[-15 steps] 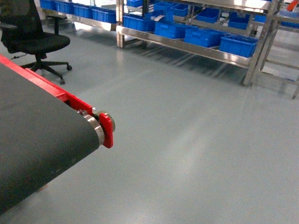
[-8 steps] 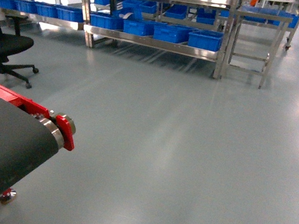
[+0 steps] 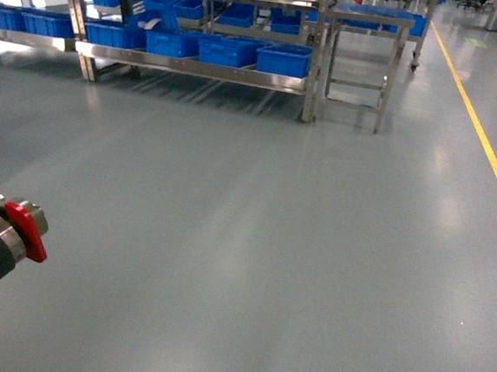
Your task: Sort blue parts and orange caps into right shelf containers
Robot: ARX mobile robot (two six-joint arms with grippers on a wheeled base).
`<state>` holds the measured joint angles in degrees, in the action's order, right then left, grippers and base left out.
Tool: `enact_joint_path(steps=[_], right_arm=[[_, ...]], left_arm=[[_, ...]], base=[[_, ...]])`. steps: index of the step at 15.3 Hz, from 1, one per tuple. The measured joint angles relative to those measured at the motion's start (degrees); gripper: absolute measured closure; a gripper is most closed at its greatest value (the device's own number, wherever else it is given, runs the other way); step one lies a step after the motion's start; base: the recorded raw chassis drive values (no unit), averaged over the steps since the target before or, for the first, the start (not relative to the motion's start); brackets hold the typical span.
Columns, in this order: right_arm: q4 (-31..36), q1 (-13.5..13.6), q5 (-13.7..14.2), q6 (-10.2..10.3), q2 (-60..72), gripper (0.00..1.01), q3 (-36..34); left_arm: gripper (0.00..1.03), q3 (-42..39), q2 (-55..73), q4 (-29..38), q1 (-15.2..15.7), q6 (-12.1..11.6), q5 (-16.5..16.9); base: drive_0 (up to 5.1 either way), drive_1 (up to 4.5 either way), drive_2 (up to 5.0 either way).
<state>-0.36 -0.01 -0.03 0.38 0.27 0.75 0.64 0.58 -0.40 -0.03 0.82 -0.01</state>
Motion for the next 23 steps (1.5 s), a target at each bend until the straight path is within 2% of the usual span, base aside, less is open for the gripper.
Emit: enact_joint_path(steps=[11, 23], right_arm=[[0.00, 0.00, 0.00, 0.00, 0.00, 0.57, 0.00], [-0.04, 0.00, 0.02, 0.00, 0.00, 0.57, 0.00]], left_arm=[[0.61, 0.00, 0.00, 0.00, -0.02, 0.00, 0.00], [0.61, 0.00, 0.00, -0.02, -0.02, 0.00, 0.02]], base=[[-1.6, -1.58, -1.6], [0.0, 4.17, -4.2]])
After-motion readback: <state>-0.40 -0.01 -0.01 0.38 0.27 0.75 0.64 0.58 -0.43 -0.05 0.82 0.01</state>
